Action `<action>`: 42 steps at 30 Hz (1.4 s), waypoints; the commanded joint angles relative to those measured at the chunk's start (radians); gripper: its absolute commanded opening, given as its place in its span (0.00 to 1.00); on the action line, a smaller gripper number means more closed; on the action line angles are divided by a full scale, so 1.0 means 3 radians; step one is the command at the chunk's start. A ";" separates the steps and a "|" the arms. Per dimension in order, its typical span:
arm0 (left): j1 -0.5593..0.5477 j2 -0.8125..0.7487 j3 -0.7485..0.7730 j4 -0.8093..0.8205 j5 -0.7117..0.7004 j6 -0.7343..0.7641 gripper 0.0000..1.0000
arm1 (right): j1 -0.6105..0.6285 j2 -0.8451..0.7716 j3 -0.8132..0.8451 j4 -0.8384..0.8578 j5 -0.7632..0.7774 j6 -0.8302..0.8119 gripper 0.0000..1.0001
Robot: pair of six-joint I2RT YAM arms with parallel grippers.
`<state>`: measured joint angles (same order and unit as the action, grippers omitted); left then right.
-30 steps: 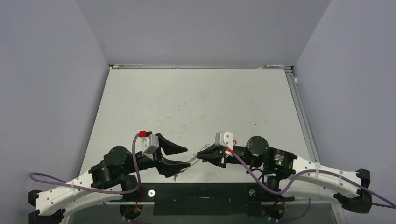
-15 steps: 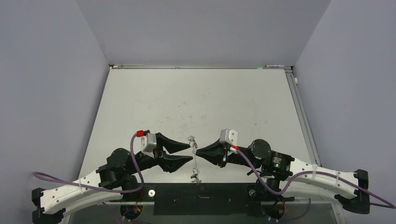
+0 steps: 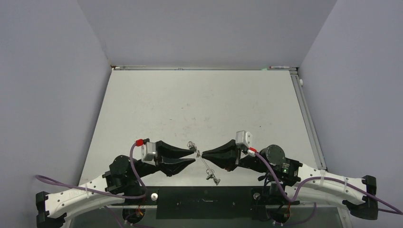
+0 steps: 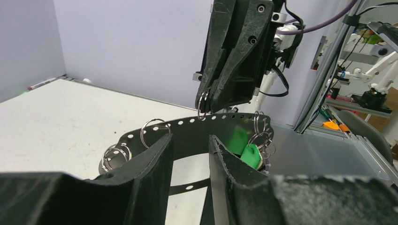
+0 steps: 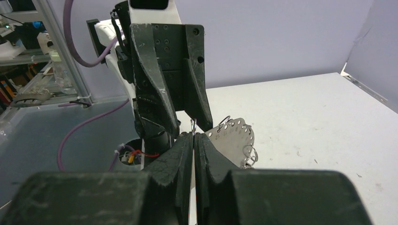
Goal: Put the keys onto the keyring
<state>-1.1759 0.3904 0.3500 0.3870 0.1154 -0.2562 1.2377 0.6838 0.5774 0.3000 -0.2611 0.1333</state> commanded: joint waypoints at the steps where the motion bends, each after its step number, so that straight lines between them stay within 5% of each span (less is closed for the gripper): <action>1: -0.0012 0.0020 -0.0026 0.0434 0.0214 0.0056 0.29 | 0.0001 -0.0059 -0.0014 0.0493 -0.0126 0.0101 0.05; 27: -0.0018 0.0337 -0.0103 0.1053 0.0413 -0.0019 0.28 | -0.0001 0.0060 -0.0058 0.0684 -0.0381 0.0167 0.05; 37: -0.0025 0.0356 -0.0113 0.1067 0.0423 -0.0059 0.16 | 0.0001 0.0078 -0.0100 0.0851 -0.0413 0.0194 0.05; 42: -0.0030 0.0333 -0.0110 0.1033 0.0407 -0.0066 0.00 | -0.0001 0.0120 -0.0107 0.0915 -0.0461 0.0214 0.05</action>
<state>-1.1786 0.4976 0.3183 0.6552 0.2333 -0.2714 1.2377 0.7124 0.5392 0.4377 -0.3653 0.1810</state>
